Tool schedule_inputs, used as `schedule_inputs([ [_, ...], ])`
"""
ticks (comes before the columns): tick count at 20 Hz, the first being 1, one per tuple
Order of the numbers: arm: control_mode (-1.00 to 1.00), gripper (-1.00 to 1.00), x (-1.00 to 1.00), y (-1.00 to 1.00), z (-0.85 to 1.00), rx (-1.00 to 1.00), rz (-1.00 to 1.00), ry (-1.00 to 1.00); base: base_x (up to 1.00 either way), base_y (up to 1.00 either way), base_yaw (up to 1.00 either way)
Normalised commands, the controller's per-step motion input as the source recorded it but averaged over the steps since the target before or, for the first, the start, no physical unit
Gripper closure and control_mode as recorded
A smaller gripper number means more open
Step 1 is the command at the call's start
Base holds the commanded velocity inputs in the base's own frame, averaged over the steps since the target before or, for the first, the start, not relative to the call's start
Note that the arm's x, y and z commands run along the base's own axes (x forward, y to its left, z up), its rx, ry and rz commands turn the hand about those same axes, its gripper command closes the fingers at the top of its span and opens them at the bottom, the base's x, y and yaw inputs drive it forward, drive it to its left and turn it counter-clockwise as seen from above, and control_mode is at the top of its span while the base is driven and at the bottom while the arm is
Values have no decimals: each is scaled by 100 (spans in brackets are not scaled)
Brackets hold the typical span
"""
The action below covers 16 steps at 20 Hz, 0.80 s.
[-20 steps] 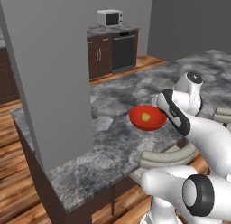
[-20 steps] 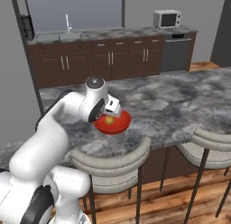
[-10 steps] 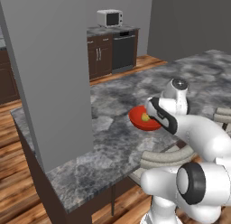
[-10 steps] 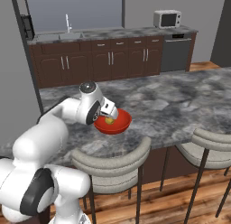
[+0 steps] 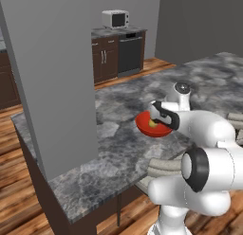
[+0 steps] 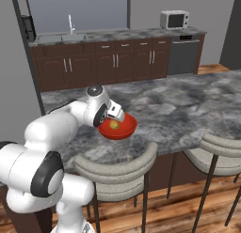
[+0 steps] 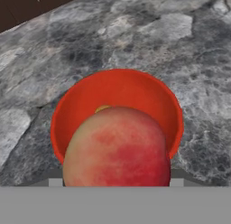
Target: Retrieve the apple and peach from the fridge and place them into the bowl on the dining table.
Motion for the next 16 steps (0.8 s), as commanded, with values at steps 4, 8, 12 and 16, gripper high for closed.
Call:
schedule_inputs([
  [4, -100, 100, 28, 0, -19, 0, 0, 3, 0, 0, 0],
  [8, -100, 100, 17, 0, -27, 0, 0, 5, 0, 0, 0],
  [12, -100, 100, 13, 0, -31, 0, 0, 5, 0, 0, 0],
  [16, -100, 100, 12, 0, -29, 0, 0, 4, 0, 0, 0],
])
